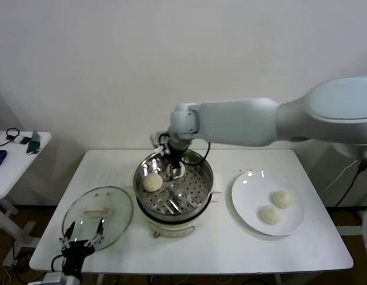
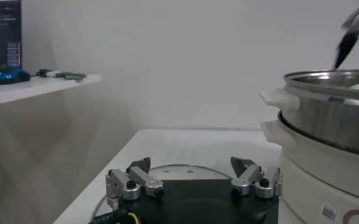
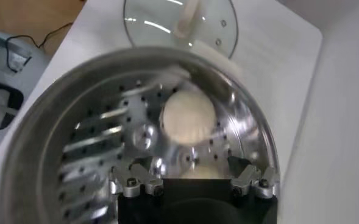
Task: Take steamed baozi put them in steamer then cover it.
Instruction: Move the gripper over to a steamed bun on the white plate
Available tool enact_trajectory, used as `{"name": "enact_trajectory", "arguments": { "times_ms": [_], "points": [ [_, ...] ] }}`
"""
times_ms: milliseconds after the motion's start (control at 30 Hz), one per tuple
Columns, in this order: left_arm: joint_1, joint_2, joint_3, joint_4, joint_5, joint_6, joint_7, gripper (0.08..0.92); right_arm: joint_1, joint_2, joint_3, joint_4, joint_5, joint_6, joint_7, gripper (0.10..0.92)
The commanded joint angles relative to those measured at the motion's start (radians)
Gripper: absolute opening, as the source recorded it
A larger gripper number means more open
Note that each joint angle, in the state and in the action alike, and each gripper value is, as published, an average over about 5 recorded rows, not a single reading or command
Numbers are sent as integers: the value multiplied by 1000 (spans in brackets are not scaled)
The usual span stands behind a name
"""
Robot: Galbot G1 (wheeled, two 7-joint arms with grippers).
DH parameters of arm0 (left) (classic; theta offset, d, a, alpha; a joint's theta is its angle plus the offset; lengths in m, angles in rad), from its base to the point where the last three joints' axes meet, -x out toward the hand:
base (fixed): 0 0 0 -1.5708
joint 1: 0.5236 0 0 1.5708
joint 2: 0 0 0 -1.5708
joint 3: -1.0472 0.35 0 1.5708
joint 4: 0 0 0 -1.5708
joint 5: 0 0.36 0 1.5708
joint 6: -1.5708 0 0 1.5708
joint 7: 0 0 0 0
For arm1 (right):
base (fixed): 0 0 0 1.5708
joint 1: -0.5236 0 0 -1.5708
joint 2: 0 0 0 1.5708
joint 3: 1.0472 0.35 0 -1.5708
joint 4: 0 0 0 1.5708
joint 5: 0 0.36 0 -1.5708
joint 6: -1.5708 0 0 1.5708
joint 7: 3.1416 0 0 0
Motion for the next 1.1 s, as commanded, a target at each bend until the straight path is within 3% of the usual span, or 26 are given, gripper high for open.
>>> {"name": "enact_trajectory", "arguments": {
  "times_ms": [33, 267, 467, 1100],
  "points": [
    [-3, 4, 1, 9, 1, 1, 0, 823, 281, -433, -168, 176, -40, 92, -200, 823],
    [-16, -1, 9, 23, 2, 0, 0, 823, 209, -685, -277, 264, -291, 115, -174, 823],
    [-19, -12, 13, 22, 4, 1, 0, 823, -3, -796, -205, 265, -437, 97, -125, 823],
    [1, -15, 4, 24, 6, -1, -2, 823, -461, -706, 145, 97, -566, 37, -35, 823]
  ]
}}
